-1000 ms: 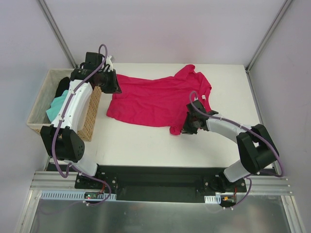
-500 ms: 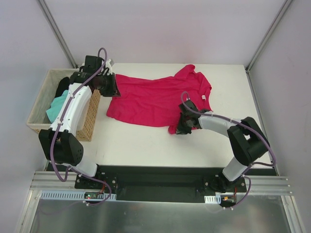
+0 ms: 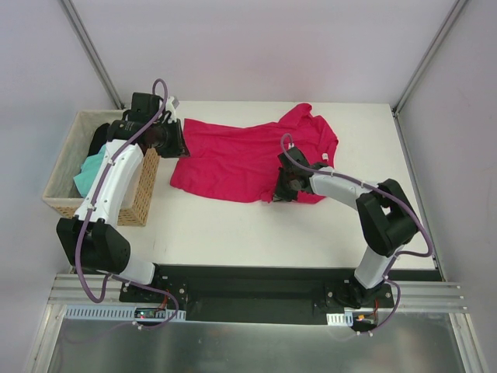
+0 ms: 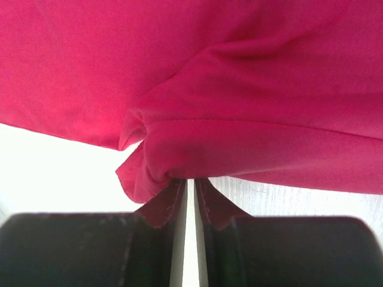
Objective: Fold and stack the t-shirts
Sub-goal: Grap the side of the flattened tshirt closest away from the robot with both arms
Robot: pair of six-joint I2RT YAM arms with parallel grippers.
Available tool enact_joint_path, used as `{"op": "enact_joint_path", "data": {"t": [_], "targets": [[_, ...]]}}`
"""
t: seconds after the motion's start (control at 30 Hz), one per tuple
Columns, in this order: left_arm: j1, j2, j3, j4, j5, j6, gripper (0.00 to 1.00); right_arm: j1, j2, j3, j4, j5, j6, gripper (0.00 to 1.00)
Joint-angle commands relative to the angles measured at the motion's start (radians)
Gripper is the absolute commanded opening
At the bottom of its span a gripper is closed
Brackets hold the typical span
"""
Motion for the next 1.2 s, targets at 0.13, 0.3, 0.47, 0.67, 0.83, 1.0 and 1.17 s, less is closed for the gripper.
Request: {"op": "enact_joint_path", "data": {"t": [0.13, 0.3, 0.47, 0.67, 0.83, 1.0, 1.17], "targets": [[-0.010, -0.019, 0.007, 0.011, 0.003, 0.018, 0.12, 0.000, -0.030, 0.037, -0.055, 0.043, -0.037, 0.12], [-0.010, -0.010, 0.015, 0.011, 0.014, 0.019, 0.12, -0.030, -0.025, 0.067, -0.076, 0.077, -0.062, 0.12], [-0.010, -0.018, 0.003, 0.011, 0.008, 0.025, 0.12, -0.071, -0.003, 0.103, -0.093, 0.085, -0.096, 0.12], [-0.008, -0.021, 0.001, 0.009, -0.003, 0.033, 0.13, -0.125, 0.040, 0.133, -0.108, 0.080, -0.126, 0.12], [-0.008, -0.015, -0.002, 0.009, -0.008, 0.036, 0.13, -0.131, 0.018, 0.126, -0.124, 0.085, -0.123, 0.12], [-0.008, -0.001, 0.010, 0.009, -0.005, 0.033, 0.12, -0.106, -0.061, 0.073, -0.134, 0.112, -0.097, 0.15], [-0.008, 0.027, 0.038, 0.011, 0.015, 0.032, 0.12, -0.074, -0.139, 0.034, -0.174, 0.169, -0.086, 0.32]]}}
